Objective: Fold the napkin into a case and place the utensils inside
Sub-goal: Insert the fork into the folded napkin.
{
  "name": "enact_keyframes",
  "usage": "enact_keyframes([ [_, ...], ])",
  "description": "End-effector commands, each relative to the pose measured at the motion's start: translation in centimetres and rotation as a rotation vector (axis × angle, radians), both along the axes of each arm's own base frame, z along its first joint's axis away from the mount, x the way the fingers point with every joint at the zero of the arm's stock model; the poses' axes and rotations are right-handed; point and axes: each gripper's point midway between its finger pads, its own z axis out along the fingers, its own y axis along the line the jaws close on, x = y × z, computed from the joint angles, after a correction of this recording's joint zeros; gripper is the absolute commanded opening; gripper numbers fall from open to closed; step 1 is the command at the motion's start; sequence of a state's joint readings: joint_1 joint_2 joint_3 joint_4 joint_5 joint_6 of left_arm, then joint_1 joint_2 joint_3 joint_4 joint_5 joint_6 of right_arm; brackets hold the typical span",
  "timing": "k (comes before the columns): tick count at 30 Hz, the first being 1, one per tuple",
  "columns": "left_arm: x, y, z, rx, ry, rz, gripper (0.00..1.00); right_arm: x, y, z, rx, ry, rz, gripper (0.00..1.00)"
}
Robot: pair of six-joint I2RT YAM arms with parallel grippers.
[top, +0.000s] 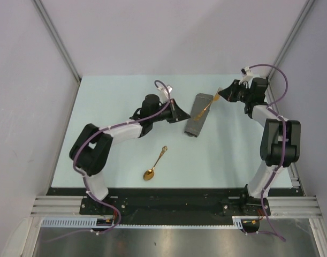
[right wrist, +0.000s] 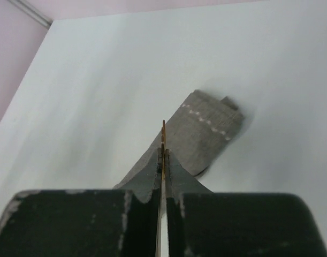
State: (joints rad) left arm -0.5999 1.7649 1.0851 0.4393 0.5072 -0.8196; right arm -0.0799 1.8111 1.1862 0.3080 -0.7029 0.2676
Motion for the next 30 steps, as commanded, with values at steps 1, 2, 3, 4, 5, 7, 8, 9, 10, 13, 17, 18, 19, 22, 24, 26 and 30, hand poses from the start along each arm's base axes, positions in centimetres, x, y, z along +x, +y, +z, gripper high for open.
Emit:
enact_keyframes([
  [1,1.2,-2.6,-3.4,0.019,0.022,-0.045,0.00,3.9,-1.6,2.7,-0.061,-0.144,0.004,0.00],
  [2,1.4,-3.0,-3.6,0.017,0.023,-0.051,0.00,4.3,-1.7,2.6,-0.066,-0.154,0.015,0.00],
  [3,1.7,-3.5,-3.7,0.014,0.020,-0.063,0.00,4.9,-1.9,1.7,-0.073,-0.142,0.016,0.00],
  [4,1.8,-3.7,-4.1,0.017,0.026,-0.066,0.00,5.2,-2.3,1.4,-0.080,-0.131,0.014,0.00],
  [5,2.0,-3.9,-5.4,0.028,0.044,-0.069,0.00,5.8,-2.4,2.2,-0.086,-0.157,0.022,0.00],
  [7,2.4,-4.2,-5.7,0.028,0.045,-0.070,0.00,6.5,-3.0,1.3,-0.089,-0.147,0.013,0.00],
  [8,2.5,-4.3,-6.7,0.036,0.061,-0.068,0.00,7.1,-3.3,1.8,-0.096,-0.160,0.013,0.00],
  [9,2.8,-4.4,-6.9,0.036,0.062,-0.066,0.00,7.3,-3.3,1.4,-0.111,-0.161,0.019,0.00],
  [10,2.9,-4.5,-7.1,0.037,0.067,-0.065,0.00,7.6,-3.4,0.6,-0.116,-0.144,0.021,0.00],
  [13,3.2,-4.8,-7.7,0.035,0.080,-0.063,0.00,8.5,-3.6,0.2,-0.134,-0.149,0.025,0.00],
  [17,3.3,-5.0,-8.4,0.033,0.102,-0.068,0.00,9.4,-3.8,-0.3,-0.155,-0.166,0.036,0.00],
  [18,3.3,-5.0,-8.5,0.033,0.106,-0.067,0.00,9.6,-3.8,-0.3,-0.161,-0.172,0.037,0.00],
  [19,3.3,-5.0,-8.9,0.036,0.112,-0.066,0.00,9.8,-3.8,-0.2,-0.166,-0.184,0.038,0.00],
  [22,3.2,-5.1,-9.3,0.035,0.124,-0.071,0.00,10.1,-3.9,0.0,-0.184,-0.229,0.043,0.00],
  [24,3.0,-5.1,-9.5,0.031,0.137,-0.074,0.00,10.3,-3.8,-0.1,-0.191,-0.245,0.052,0.00],
  [26,2.9,-5.1,-9.9,0.033,0.149,-0.074,0.00,10.4,-3.6,0.1,-0.193,-0.266,0.069,0.00],
  [30,3.0,-5.0,-10.6,0.033,0.178,-0.064,0.00,10.1,-2.8,-0.3,-0.165,-0.275,0.124,0.00],
])
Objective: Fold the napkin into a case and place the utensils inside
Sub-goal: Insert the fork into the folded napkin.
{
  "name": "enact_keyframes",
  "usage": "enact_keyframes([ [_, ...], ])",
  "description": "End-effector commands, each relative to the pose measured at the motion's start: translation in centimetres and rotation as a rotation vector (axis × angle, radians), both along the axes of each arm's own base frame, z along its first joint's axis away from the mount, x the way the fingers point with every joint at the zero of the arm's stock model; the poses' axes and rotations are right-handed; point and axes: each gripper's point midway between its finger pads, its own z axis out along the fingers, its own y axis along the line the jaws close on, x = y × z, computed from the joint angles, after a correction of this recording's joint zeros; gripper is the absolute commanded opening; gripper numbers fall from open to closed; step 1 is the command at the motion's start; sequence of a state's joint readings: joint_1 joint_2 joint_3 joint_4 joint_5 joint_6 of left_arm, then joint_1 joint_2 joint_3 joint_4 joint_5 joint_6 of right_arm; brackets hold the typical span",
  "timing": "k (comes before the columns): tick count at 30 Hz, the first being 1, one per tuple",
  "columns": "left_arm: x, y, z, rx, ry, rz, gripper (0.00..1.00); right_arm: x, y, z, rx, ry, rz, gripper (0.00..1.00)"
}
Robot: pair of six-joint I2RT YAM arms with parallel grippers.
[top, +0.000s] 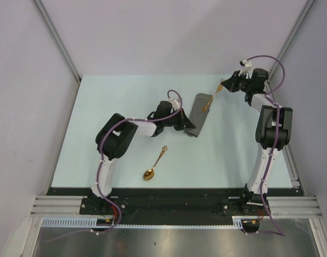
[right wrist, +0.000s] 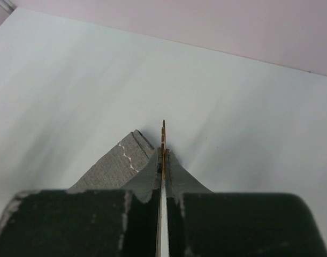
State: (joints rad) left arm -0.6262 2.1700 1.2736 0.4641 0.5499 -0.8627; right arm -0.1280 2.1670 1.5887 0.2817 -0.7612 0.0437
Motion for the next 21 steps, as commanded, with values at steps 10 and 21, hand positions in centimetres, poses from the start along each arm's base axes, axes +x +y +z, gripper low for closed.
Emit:
enact_keyframes([
  [10,1.1,0.9,-0.2,-0.031,0.033,0.037,0.00,-0.6,3.2,1.6,0.123,-0.071,0.244,0.00],
  [21,0.9,1.3,-1.4,-0.013,0.060,0.048,0.00,-2.2,4.4,-1.0,0.180,0.049,0.316,0.00],
])
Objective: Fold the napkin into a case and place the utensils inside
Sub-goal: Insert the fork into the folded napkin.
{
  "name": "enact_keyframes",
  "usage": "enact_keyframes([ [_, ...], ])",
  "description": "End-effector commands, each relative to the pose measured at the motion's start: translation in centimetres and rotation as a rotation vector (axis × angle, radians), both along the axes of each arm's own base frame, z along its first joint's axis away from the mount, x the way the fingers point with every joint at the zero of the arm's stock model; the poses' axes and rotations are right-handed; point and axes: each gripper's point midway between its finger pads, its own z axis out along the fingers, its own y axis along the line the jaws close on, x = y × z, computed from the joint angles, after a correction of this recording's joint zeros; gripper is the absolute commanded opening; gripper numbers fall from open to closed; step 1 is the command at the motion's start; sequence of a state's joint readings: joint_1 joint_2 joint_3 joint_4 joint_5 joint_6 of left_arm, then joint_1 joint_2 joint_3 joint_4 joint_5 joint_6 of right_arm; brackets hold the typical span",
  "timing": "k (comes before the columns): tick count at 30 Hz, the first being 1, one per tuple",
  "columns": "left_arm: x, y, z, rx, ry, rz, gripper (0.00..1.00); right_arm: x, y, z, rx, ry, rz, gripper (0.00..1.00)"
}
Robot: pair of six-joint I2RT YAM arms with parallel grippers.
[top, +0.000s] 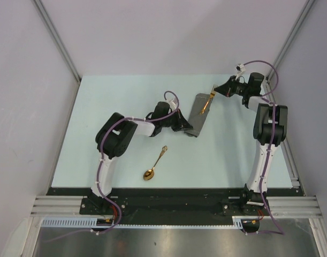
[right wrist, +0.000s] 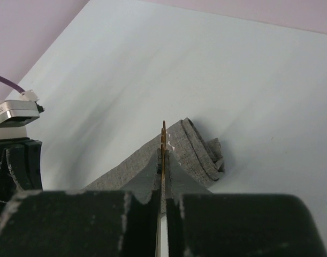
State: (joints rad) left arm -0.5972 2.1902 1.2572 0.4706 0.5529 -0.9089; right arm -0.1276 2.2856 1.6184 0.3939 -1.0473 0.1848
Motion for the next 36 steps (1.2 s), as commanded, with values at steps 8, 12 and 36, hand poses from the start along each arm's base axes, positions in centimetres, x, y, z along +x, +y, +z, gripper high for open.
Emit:
enact_keyframes([
  [8,0.1,0.0,0.1,-0.021,-0.005,0.006,0.00,-0.4,1.7,-0.5,0.016,0.074,0.082,0.00],
  [12,0.1,-0.2,0.4,-0.032,-0.007,0.003,0.00,-0.6,2.2,-1.0,0.018,0.137,0.089,0.00],
  [36,0.1,-0.3,1.2,-0.050,-0.017,0.008,0.00,-4.9,7.1,-5.0,0.020,0.398,0.173,0.01],
])
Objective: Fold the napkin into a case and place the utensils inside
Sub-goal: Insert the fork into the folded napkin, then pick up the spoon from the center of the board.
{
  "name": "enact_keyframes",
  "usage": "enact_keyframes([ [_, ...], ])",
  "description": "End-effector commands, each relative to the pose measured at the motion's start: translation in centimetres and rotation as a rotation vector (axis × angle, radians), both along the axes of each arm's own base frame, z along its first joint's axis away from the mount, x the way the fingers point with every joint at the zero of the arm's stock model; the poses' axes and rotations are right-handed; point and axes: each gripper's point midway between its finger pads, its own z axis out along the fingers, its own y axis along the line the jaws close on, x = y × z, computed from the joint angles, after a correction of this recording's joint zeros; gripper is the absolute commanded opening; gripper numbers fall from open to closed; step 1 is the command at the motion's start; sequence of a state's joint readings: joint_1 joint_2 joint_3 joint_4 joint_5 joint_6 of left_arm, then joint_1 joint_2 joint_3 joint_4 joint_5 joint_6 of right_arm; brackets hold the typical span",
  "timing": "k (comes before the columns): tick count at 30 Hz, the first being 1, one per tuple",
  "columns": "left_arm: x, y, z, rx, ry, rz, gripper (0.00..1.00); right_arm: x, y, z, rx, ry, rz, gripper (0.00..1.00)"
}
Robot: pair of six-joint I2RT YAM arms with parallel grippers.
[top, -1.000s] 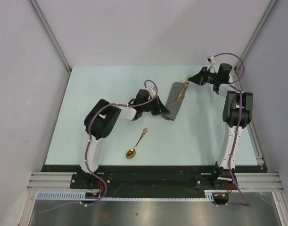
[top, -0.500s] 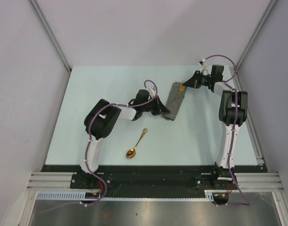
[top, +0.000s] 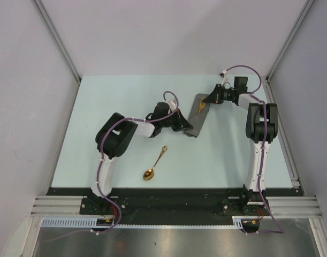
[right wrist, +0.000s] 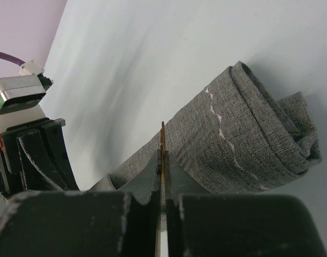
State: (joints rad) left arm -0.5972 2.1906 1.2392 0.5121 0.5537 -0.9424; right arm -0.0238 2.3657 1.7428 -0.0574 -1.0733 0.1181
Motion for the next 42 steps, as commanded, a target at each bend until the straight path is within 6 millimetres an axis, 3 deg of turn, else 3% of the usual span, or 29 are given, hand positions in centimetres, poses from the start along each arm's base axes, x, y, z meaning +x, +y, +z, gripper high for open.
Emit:
enact_keyframes([
  [1,0.3,-0.2,1.1,-0.026,-0.030,-0.003,0.00,-1.3,1.1,0.0,0.010,0.053,0.029,0.03],
  [8,0.3,-0.3,2.2,-0.029,-0.051,-0.012,0.00,-1.2,1.0,-0.2,-0.002,0.070,0.008,0.14],
  [10,0.4,-0.2,3.5,-0.029,-0.082,-0.014,0.03,-0.8,0.8,0.2,-0.018,0.065,-0.013,0.21],
  [11,0.4,-0.1,4.2,-0.030,-0.094,-0.016,0.10,-1.0,2.0,0.6,-0.024,0.059,0.003,0.23],
  [12,0.4,0.2,4.7,-0.024,-0.102,-0.018,0.16,-0.8,1.9,1.0,-0.031,0.054,-0.006,0.30],
  [13,0.6,0.6,6.8,-0.037,-0.135,-0.014,0.23,-0.3,1.6,1.2,-0.050,0.052,-0.037,0.34],
  [14,0.3,1.3,6.9,0.002,-0.143,-0.020,0.33,0.0,1.4,2.3,-0.060,0.031,-0.054,0.44],
  [15,0.4,2.0,9.5,0.008,-0.189,-0.011,0.38,0.3,1.2,3.0,-0.079,0.024,-0.075,0.48],
  [18,-0.4,4.2,10.2,0.141,-0.217,-0.006,0.46,0.7,0.6,4.6,-0.133,0.032,-0.133,0.59],
  [19,-0.8,5.0,11.2,0.175,-0.235,-0.005,0.60,1.3,0.2,5.6,-0.152,0.020,-0.157,0.60],
  [20,-1.9,6.5,9.5,0.286,-0.199,-0.020,0.62,1.3,0.1,6.6,-0.173,0.006,-0.170,0.91],
  [21,-2.7,7.5,8.9,0.340,-0.187,-0.029,0.63,1.1,-0.4,6.5,-0.222,0.033,-0.199,0.99],
  [23,-4.4,10.4,7.7,0.475,-0.180,-0.036,0.60,1.1,-0.9,9.4,-0.274,-0.025,-0.235,1.00],
  [24,-5.9,11.9,5.7,0.535,-0.151,-0.049,0.59,1.1,-1.7,9.6,-0.316,-0.017,-0.287,1.00],
  [26,-7.2,14.6,4.7,0.651,-0.174,-0.043,0.57,1.0,-3.0,12.7,-0.351,-0.046,-0.376,1.00],
  [27,-8.7,15.6,3.0,0.708,-0.160,-0.063,0.57,0.8,-4.2,13.0,-0.425,-0.036,-0.456,1.00],
  [29,-10.3,17.0,1.2,0.799,-0.149,-0.108,0.56,0.2,-5.1,14.4,-0.497,-0.045,-0.533,1.00],
  [30,-11.3,17.2,0.2,0.840,-0.134,-0.135,0.56,-1.0,-5.0,15.9,-0.547,-0.052,-0.582,1.00],
  [32,-12.9,18.6,-1.0,0.927,-0.075,-0.160,0.55,-2.6,-5.1,16.8,-0.571,-0.008,-0.637,1.00],
  [34,-14.1,19.4,-1.1,0.972,-0.071,-0.162,0.55,-5.6,-4.1,17.6,-0.568,0.028,-0.629,1.00],
  [35,-14.5,19.4,-1.0,0.967,-0.071,-0.160,0.55,-6.0,-3.3,17.9,-0.552,-0.006,-0.615,1.00],
  [36,-15.2,19.5,-0.6,0.959,-0.082,-0.161,0.56,-8.2,-2.9,17.0,-0.563,0.003,-0.589,1.00],
  [38,-15.8,19.5,-0.7,0.956,-0.084,-0.169,0.57,-9.9,-1.0,16.7,-0.542,-0.008,-0.546,1.00],
  [39,-16.2,19.6,-1.2,0.964,-0.073,-0.178,0.57,-11.5,-0.2,14.9,-0.546,0.024,-0.509,1.00],
  [40,-16.3,19.6,-1.5,0.968,-0.065,-0.177,0.57,-12.9,1.0,16.1,-0.521,-0.010,-0.495,1.00],
  [42,-16.8,19.3,-2.3,0.972,-0.047,-0.184,0.54,-14.3,1.7,16.4,-0.528,-0.053,-0.509,0.99],
])
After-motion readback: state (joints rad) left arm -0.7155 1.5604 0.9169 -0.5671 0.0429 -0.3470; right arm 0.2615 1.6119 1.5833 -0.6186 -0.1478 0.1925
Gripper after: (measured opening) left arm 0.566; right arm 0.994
